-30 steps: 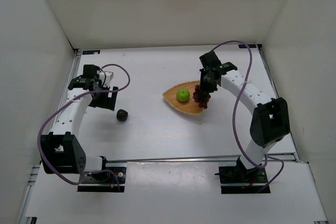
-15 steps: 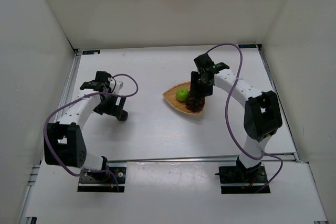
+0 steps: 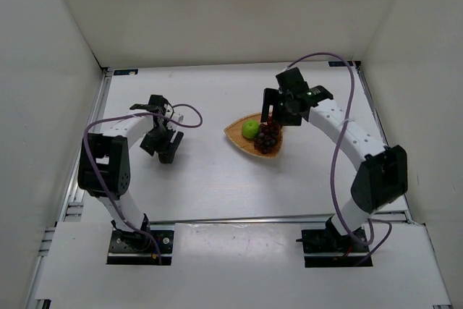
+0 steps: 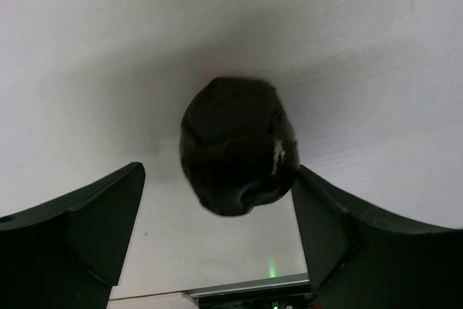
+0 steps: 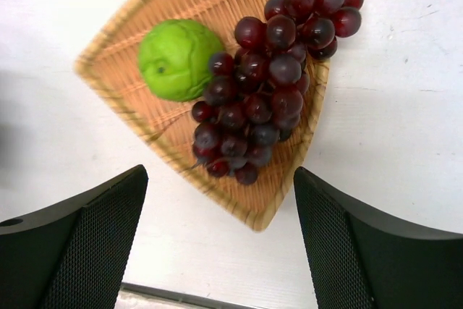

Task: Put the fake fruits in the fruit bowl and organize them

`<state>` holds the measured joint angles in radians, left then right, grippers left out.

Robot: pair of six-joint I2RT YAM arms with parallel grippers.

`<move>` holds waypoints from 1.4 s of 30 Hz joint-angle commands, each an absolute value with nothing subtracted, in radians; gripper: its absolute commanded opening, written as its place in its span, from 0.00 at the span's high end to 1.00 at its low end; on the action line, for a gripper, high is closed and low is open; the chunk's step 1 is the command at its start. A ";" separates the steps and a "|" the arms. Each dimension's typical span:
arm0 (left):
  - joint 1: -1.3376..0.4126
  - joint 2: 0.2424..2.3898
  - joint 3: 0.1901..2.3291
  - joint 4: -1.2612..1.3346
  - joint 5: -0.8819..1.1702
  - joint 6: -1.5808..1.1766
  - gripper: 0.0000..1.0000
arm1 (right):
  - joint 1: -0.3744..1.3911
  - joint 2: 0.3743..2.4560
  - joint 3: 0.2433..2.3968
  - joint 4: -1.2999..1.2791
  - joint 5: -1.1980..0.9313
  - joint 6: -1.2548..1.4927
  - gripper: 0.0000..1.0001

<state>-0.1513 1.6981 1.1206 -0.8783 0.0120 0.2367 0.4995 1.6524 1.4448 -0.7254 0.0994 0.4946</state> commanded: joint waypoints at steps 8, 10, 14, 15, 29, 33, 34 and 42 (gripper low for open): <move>-0.181 1.752 1.189 -0.862 0.067 0.285 0.64 | 0.491 1.425 1.362 -0.732 0.138 0.543 0.14; -0.193 1.752 1.201 -0.862 0.067 0.285 0.76 | 0.479 1.392 1.353 -0.732 0.147 0.543 0.14; -0.277 1.730 1.301 -0.908 0.031 0.285 0.77 | 0.445 1.324 1.315 -0.742 0.156 0.567 0.14; -0.326 1.730 1.328 -0.908 0.031 0.285 0.77 | 0.424 1.307 1.304 -0.742 0.156 0.568 0.14; -0.600 2.175 1.998 -0.969 0.141 0.239 0.74 | 0.299 1.108 1.146 -0.761 0.166 0.588 0.14; -0.620 2.201 2.011 -0.969 0.141 0.239 0.74 | 0.262 1.068 1.124 -0.779 0.166 0.577 0.14; -0.629 2.201 2.011 -0.969 0.141 0.239 0.72 | 0.262 1.059 1.124 -0.779 0.166 0.577 0.14; -0.669 2.158 1.956 -0.979 0.106 0.249 0.00 | 0.242 1.058 1.115 -0.779 0.156 0.568 0.11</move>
<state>-0.6472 2.2494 1.9694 -0.9661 0.1135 0.2497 0.2459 1.0691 1.1145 -0.7704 0.1547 0.5758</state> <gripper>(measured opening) 0.951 0.884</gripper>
